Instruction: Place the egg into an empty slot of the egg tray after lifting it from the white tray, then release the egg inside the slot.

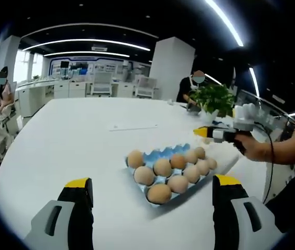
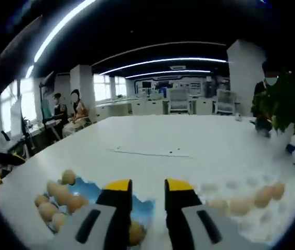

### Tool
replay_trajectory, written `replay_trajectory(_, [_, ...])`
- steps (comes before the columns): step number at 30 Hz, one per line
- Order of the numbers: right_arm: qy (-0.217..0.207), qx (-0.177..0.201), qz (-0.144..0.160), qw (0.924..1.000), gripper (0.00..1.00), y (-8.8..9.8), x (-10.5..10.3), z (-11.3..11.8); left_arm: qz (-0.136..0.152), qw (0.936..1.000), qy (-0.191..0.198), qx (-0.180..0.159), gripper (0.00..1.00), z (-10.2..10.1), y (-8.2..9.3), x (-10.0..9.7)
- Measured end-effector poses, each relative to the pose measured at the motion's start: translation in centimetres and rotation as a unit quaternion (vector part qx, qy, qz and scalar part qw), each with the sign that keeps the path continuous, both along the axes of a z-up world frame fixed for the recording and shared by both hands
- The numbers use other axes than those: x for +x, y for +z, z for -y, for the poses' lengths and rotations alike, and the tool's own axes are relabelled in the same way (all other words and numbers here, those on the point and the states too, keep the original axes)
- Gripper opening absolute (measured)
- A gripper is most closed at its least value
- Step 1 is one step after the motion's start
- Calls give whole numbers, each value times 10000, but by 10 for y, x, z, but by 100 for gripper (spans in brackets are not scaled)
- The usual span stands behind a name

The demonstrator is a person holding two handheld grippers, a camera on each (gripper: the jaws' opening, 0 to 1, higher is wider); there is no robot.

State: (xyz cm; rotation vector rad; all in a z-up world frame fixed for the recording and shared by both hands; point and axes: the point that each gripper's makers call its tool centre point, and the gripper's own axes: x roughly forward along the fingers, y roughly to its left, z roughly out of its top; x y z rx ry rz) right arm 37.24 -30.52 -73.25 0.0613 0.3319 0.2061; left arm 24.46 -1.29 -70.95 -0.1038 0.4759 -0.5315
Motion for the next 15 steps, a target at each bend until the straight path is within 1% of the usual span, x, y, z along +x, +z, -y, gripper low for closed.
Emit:
replay_trajectory(1, [-111,-2,-38,9999,24,-2,-1,7,3,10000,-13,3,96,1,0,0])
replay_trajectory(2, [-398,1,-165,9991,24,-10,-3,29,6,10000,-20,9,96,1,0,-1])
replay_trajectory(3, [-524,90,-258,9982,24,-16,-4,39,3,10000,-25,13,96,2,0,-1])
replay_trajectory(5, [-606,125,-352,9975,24,-22,-4,48,-3,10000,-25,16,96,2,0,-1])
replay_trajectory(6, [-649,-28,-347,9973,24,-24,-4,54,-7,10000,-27,28,96,2,1,-1])
replay_trajectory(7, [-677,-96,-335,9971,24,-25,-3,57,-7,10000,-30,37,96,2,1,-1])
replay_trajectory(10, [-768,-143,-367,9963,25,-29,1,64,4,10000,-28,48,96,1,2,-1])
replay_trajectory(11, [-763,-139,-376,9963,25,-30,2,64,6,10000,-13,53,96,1,2,0])
replay_trajectory(13, [-695,-97,-491,9963,27,-38,4,61,4,10000,-5,56,96,0,3,-1])
replay_trajectory(15, [-630,-149,-511,9966,27,-40,5,58,8,10000,-5,75,96,0,3,-1])
